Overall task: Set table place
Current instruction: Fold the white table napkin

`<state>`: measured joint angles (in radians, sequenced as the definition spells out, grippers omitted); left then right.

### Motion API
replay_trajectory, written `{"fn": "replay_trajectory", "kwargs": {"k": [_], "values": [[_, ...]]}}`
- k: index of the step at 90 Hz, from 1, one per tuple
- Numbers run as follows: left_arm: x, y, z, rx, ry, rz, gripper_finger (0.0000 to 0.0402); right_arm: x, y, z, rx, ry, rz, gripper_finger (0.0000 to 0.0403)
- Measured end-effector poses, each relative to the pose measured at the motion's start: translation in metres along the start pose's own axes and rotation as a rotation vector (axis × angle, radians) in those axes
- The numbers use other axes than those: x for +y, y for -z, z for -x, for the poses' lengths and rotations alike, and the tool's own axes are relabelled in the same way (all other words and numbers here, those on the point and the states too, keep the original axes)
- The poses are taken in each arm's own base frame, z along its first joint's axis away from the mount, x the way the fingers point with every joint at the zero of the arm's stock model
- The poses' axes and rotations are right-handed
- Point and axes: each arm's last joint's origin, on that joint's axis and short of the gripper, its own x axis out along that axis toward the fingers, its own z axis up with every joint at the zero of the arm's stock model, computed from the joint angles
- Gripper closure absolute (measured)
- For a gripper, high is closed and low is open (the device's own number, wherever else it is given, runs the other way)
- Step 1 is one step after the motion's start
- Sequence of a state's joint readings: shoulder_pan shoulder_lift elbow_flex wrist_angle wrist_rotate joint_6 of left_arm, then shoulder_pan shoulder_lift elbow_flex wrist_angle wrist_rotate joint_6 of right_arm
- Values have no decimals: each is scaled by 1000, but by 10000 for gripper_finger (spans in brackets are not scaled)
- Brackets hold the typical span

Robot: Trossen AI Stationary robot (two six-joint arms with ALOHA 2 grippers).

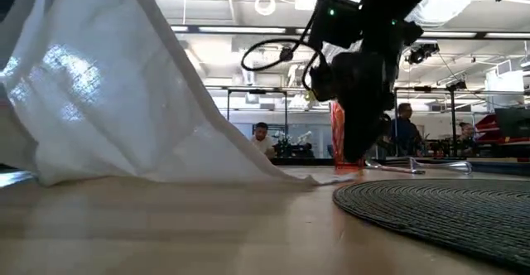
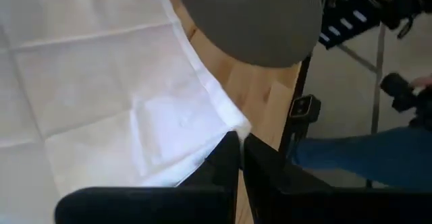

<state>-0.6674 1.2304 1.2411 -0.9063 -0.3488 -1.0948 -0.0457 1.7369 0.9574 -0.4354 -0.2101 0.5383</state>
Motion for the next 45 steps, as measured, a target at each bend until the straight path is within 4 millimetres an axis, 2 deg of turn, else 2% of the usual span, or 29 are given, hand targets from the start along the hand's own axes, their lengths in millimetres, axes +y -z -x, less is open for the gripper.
{"fn": "replay_trajectory", "kwargs": {"k": [8,16,24,35,45], "values": [[1,-1,0,-22,-22,1,402,-10,1,-10,3,9,-63,242],[2,-1,0,-32,-38,-4,402,-17,4,-20,0,-12,-132,243],[3,-1,0,-35,-40,-26,402,-19,5,-27,-10,-6,-187,282],[2,-1,0,-34,-41,-79,402,-10,1,-30,-65,-37,-199,374],[3,-1,0,-40,-48,-150,402,-5,3,-31,-64,-58,-248,394]]}}
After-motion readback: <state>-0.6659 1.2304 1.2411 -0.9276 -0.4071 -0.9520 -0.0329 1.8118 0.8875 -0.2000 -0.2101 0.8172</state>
